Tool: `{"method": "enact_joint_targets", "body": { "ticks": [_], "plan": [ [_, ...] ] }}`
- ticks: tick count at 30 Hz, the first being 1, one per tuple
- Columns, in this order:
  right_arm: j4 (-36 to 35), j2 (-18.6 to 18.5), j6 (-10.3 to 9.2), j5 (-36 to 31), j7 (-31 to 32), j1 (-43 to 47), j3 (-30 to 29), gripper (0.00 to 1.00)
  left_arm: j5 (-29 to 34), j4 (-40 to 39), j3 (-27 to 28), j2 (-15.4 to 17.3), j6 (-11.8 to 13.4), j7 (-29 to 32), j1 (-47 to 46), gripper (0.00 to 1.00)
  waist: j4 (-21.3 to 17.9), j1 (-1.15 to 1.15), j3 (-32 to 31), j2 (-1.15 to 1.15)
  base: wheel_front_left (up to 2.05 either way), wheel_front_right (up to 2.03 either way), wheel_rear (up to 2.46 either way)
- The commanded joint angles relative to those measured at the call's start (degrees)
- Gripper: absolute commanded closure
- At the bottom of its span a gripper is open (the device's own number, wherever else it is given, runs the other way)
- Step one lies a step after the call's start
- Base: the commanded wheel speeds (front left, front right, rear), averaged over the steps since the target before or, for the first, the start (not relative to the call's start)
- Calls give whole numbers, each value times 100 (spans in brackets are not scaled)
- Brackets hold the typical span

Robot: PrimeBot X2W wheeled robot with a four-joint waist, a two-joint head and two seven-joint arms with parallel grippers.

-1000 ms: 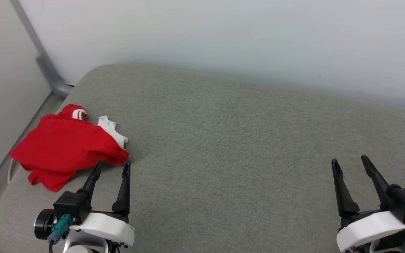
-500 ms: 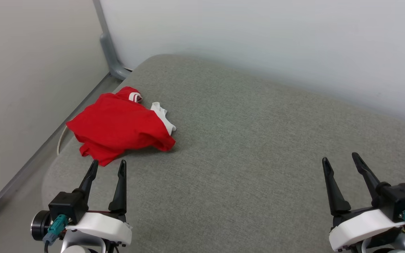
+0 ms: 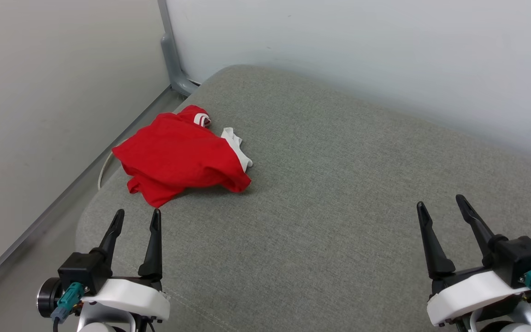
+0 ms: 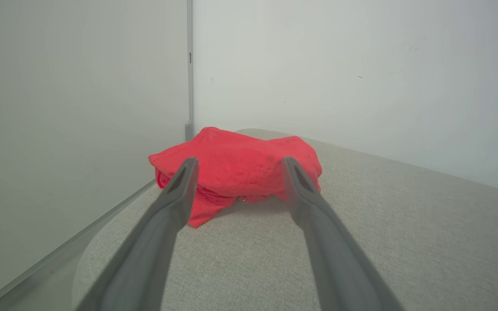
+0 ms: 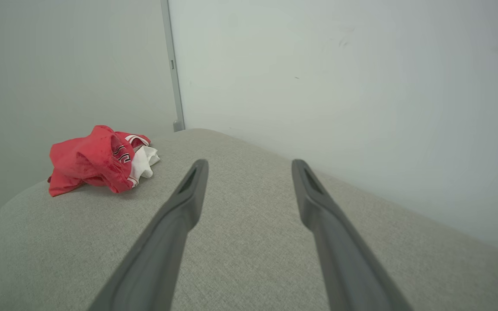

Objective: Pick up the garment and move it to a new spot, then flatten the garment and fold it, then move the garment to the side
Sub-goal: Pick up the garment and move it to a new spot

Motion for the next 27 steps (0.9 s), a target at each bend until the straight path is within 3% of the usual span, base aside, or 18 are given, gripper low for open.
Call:
{"method": "enact_joint_targets", "body": {
  "ticks": [1, 9, 17, 27],
  "plan": [
    [-28, 13, -4, -8, -5, -55, 14, 0, -13, -28, 21, -19, 2, -15, 38, 0, 5, 0, 17, 0, 0, 0, 0],
    [-57, 13, -4, -14, 27, -142, 3, 0, -104, 67, 119, -13, 2, -15, -208, 0, 2, 0, 151, 0, 0, 0, 0],
    [-209, 9, -4, -156, 176, -451, 169, 0, -502, 734, 311, 167, 2, 60, -1000, 0, -486, 0, 774, 0, 0, 0, 0],
    [-357, 8, -5, -317, 143, -888, 172, 0, -1479, 1524, 419, 839, 2, 1283, -2428, 0, -1165, 0, 1718, 0, 0, 0, 0]
  ]
}}
